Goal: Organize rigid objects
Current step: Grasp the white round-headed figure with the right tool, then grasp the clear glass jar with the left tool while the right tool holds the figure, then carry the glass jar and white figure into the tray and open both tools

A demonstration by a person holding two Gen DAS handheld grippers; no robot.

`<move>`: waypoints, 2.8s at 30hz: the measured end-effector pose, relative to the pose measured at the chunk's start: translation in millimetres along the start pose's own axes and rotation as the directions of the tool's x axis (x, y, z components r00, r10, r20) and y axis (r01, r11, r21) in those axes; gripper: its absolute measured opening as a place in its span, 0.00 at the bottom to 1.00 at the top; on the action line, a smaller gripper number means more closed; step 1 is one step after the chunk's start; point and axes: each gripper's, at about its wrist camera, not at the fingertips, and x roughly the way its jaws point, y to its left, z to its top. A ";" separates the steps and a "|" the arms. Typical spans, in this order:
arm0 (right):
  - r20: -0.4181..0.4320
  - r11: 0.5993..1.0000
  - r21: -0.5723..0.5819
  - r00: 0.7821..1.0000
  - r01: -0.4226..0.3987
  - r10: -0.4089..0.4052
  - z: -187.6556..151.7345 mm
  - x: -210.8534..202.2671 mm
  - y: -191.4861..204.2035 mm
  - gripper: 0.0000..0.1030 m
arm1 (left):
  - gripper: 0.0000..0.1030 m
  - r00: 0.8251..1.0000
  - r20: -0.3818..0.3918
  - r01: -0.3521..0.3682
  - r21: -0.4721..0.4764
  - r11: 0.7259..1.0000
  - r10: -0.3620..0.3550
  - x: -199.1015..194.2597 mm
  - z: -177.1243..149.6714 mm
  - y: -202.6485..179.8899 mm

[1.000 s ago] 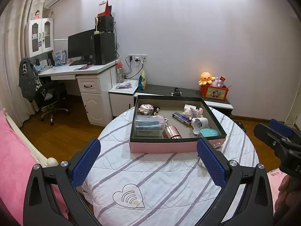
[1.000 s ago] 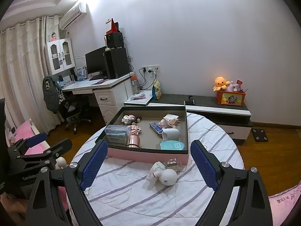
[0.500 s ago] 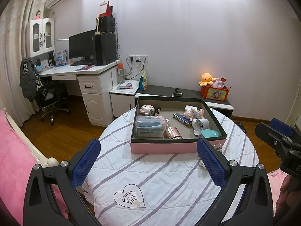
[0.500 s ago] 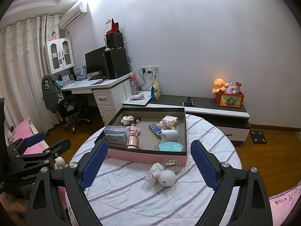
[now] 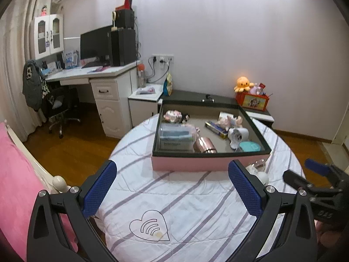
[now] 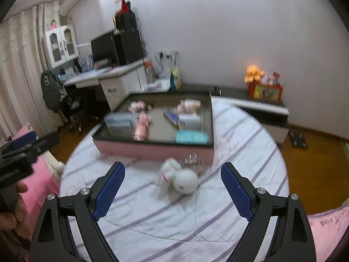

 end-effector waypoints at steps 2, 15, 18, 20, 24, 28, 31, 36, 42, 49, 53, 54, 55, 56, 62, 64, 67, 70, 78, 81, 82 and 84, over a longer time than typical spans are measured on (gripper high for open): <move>-0.042 1.000 0.004 0.999 0.005 -0.004 -6.5 16.4 -3.6 0.88 | 1.00 1.000 -0.022 -0.004 0.004 1.000 0.004 10.3 -4.7 -2.0; -0.204 0.997 0.082 0.979 -0.012 0.028 -26.2 109.9 -16.7 0.88 | 1.00 0.991 -0.136 0.000 0.028 1.000 0.004 68.7 -23.8 -17.7; -0.216 0.995 0.091 0.974 -0.048 0.066 -31.1 119.9 -17.8 0.75 | 1.00 0.989 -0.151 0.004 0.039 0.999 0.002 76.5 -26.5 -22.4; -0.205 0.996 0.073 0.976 -0.059 0.073 -31.3 116.0 -15.0 0.75 | 1.00 0.988 -0.155 0.007 0.043 0.999 0.000 79.3 -27.1 -25.6; -0.202 0.995 0.051 0.975 -0.081 0.090 -33.8 108.3 -19.0 0.75 | 1.00 0.985 -0.172 0.032 0.047 0.998 -0.024 87.7 -29.3 -36.2; -0.185 0.997 0.038 0.980 -0.072 0.078 -33.6 94.9 -30.2 0.75 | 1.00 0.981 -0.190 0.057 0.065 0.996 -0.043 94.5 -33.6 -51.3; -0.178 0.997 0.044 0.982 -0.056 0.063 -32.5 88.2 -44.8 0.75 | 1.00 0.975 -0.212 0.084 0.077 0.993 -0.066 102.4 -36.4 -69.8; -0.167 0.996 0.070 0.984 -0.051 0.062 -29.2 84.0 -71.4 0.75 | 1.00 0.962 -0.247 0.136 0.077 0.988 -0.113 117.9 -38.3 -103.7; -0.198 0.994 0.085 0.977 -0.064 0.080 -33.1 97.2 -95.3 0.75 | 1.00 0.953 -0.279 0.136 0.034 0.990 -0.121 134.8 -35.6 -117.1; -0.159 0.988 0.098 0.979 -0.115 0.130 -36.0 100.0 -105.9 0.71 | 1.00 0.946 -0.288 0.167 0.032 0.985 -0.151 141.0 -35.2 -129.7; -0.161 0.994 0.066 0.982 -0.087 0.097 -37.2 94.3 -111.8 0.71 | 1.00 0.936 -0.303 0.197 0.036 0.980 -0.178 148.3 -35.8 -145.5; -0.159 0.995 0.065 0.983 -0.078 0.087 -37.9 92.5 -112.9 0.71 | 1.00 0.933 -0.308 0.205 0.030 0.978 -0.186 150.4 -36.3 -148.3; -0.158 0.996 0.060 0.985 -0.063 0.072 -38.0 91.3 -114.2 0.71 | 1.00 0.930 -0.312 0.210 0.023 0.977 -0.193 152.4 -36.8 -151.2; -0.158 0.997 0.054 0.986 -0.051 0.059 -38.3 90.5 -115.5 0.71 | 1.00 0.928 -0.314 0.214 0.016 0.977 -0.198 154.1 -36.5 -153.2; -0.159 0.999 0.032 0.987 -0.033 0.038 -40.5 89.3 -119.3 0.71 | 0.90 0.908 -0.334 0.246 -0.063 0.967 -0.252 178.9 -36.7 -163.3; -0.160 0.999 0.032 0.986 -0.036 0.041 -40.4 89.9 -119.3 0.71 | 0.78 0.910 -0.333 0.238 -0.068 0.969 -0.247 184.1 -38.2 -165.1; -0.159 0.999 0.035 0.986 -0.040 0.046 -39.9 89.9 -119.6 0.71 | 0.76 0.909 -0.328 0.247 -0.069 0.967 -0.256 183.5 -39.2 -163.3; -0.160 0.998 0.041 0.986 -0.049 0.055 -39.7 89.5 -120.1 0.71 | 0.75 0.905 -0.321 0.262 -0.093 0.961 -0.278 180.6 -38.9 -155.6; -0.161 0.990 0.094 0.979 -0.109 0.123 -40.2 86.1 -114.9 0.71 | 0.75 0.914 -0.306 0.256 -0.071 0.964 -0.266 156.8 -46.5 -137.6; -0.157 0.988 0.097 0.978 -0.122 0.136 -38.6 82.0 -108.9 0.71 | 0.75 0.921 -0.288 0.251 -0.072 0.965 -0.261 145.9 -46.1 -125.1; -0.155 0.987 0.097 0.978 -0.126 0.140 -37.5 80.5 -105.3 0.71 | 0.75 0.925 -0.280 0.248 -0.072 0.966 -0.259 142.5 -44.7 -121.7; -0.149 0.986 0.098 0.978 -0.135 0.149 -34.6 77.5 -99.5 0.71 | 0.75 0.932 -0.261 0.242 -0.067 0.968 -0.251 133.5 -42.9 -113.3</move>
